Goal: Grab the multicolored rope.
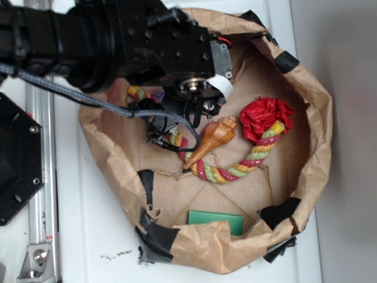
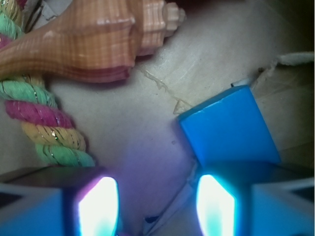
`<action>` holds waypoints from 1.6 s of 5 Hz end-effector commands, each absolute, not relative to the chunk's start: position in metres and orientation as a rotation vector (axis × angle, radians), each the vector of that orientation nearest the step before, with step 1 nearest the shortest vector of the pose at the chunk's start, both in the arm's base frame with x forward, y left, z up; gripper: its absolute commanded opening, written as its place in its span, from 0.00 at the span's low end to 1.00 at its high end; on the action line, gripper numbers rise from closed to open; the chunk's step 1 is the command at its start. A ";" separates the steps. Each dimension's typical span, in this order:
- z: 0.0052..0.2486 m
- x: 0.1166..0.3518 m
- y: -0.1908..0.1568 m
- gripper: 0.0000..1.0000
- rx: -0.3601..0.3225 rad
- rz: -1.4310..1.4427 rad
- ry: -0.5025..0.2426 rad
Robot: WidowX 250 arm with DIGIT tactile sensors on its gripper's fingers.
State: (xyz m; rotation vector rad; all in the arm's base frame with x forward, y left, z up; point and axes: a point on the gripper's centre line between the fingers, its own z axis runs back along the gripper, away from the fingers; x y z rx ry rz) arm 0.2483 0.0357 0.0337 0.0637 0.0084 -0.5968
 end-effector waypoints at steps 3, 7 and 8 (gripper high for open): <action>0.041 0.222 -0.017 1.00 -0.001 -0.744 -0.176; 0.000 0.248 -0.016 0.00 0.017 -0.725 -0.087; 0.028 0.259 -0.003 0.00 0.059 -0.659 -0.126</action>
